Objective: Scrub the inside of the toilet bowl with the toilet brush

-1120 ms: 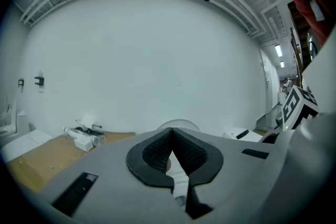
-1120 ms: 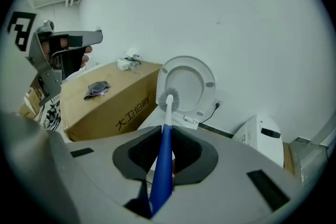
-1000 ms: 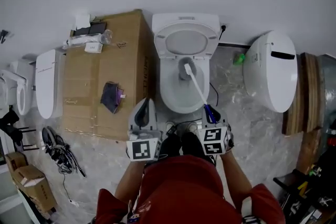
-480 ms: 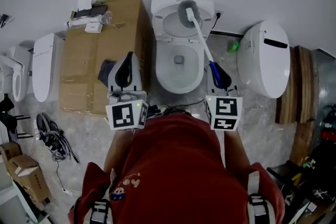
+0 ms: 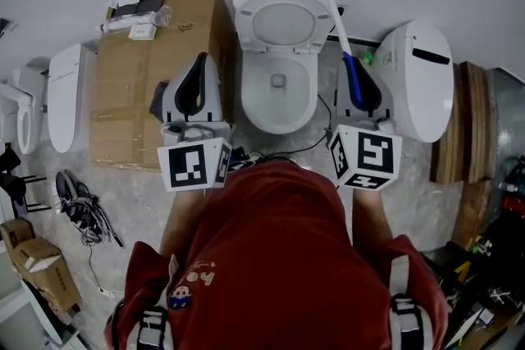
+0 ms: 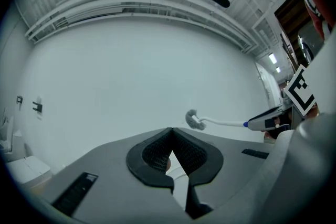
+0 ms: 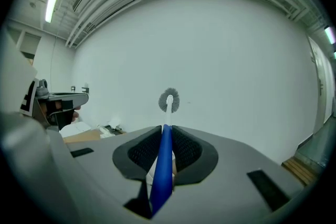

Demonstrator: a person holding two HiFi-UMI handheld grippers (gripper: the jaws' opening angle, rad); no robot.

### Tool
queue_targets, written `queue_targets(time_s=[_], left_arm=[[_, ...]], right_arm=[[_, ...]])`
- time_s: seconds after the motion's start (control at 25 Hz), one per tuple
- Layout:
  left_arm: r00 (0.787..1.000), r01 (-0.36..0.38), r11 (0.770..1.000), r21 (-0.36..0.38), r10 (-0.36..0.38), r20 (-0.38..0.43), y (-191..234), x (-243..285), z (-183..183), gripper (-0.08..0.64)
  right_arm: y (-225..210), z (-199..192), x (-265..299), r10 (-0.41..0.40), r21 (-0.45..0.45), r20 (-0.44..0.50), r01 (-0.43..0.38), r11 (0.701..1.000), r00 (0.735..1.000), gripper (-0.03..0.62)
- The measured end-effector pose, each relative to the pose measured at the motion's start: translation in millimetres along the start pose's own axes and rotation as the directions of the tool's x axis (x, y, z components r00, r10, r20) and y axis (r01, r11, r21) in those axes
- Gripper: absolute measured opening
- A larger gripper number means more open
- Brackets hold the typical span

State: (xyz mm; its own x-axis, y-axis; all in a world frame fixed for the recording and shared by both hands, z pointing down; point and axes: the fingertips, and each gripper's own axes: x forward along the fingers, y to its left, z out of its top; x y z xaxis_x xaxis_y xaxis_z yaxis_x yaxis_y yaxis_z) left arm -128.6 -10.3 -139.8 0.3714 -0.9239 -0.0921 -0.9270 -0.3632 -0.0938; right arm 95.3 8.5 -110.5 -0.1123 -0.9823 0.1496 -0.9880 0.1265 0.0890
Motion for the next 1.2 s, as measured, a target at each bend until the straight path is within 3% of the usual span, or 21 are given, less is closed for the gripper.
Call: queue_targets(time_s=[1.2], left_arm=[[0.999, 0.038, 0.999, -0.031, -0.038, -0.014, -26.2, -0.5, -8.5, 0.012]], right_arm=[[-6.8, -9.7, -14.0, -0.009, -0.03, -0.018, 0.009, 1.0, 1.0, 0.061]])
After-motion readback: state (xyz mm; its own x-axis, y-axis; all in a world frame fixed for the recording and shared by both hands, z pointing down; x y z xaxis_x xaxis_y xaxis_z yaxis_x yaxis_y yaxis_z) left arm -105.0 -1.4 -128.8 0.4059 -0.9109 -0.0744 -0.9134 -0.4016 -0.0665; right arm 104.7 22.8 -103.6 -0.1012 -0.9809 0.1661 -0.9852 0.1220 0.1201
